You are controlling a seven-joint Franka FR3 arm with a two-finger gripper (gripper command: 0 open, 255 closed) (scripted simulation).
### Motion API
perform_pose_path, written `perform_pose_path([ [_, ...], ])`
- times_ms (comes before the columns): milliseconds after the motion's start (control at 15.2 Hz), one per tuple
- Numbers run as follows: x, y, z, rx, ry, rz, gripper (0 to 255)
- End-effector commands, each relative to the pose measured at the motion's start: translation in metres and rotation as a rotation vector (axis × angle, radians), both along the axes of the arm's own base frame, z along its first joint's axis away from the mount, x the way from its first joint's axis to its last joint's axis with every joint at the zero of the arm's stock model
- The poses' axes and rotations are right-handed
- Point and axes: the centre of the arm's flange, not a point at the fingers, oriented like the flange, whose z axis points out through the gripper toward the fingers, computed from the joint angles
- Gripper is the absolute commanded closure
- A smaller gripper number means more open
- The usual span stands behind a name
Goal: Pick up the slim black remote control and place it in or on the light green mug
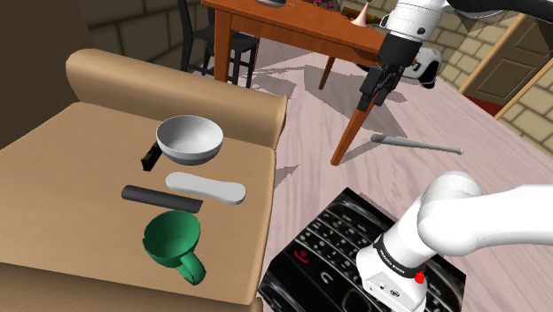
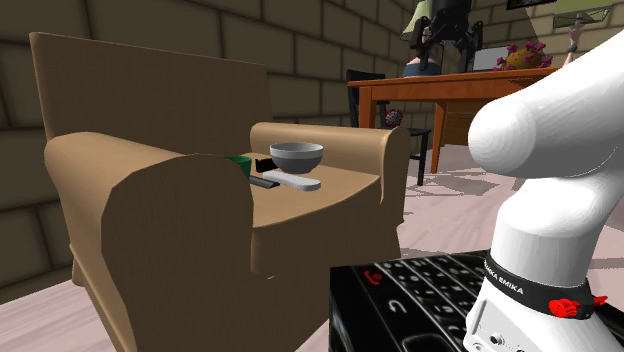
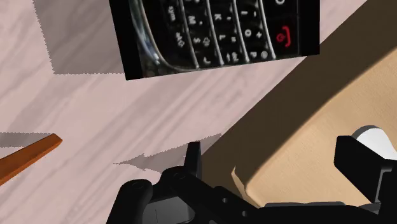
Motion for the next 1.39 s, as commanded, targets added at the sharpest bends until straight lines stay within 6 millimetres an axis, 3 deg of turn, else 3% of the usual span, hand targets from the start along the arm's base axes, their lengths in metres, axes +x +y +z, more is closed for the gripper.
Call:
perform_pose_path([
  [0, 0.000, 0.000, 0.000, 0.000, 0.000, 0.000, 0],
  [660, 0.084, 0.084, -0.058, 0.003, -0.011, 0.148, 0],
  [1320, 0.154, 0.179, -0.115, 0.005, -0.022, 0.297, 0],
])
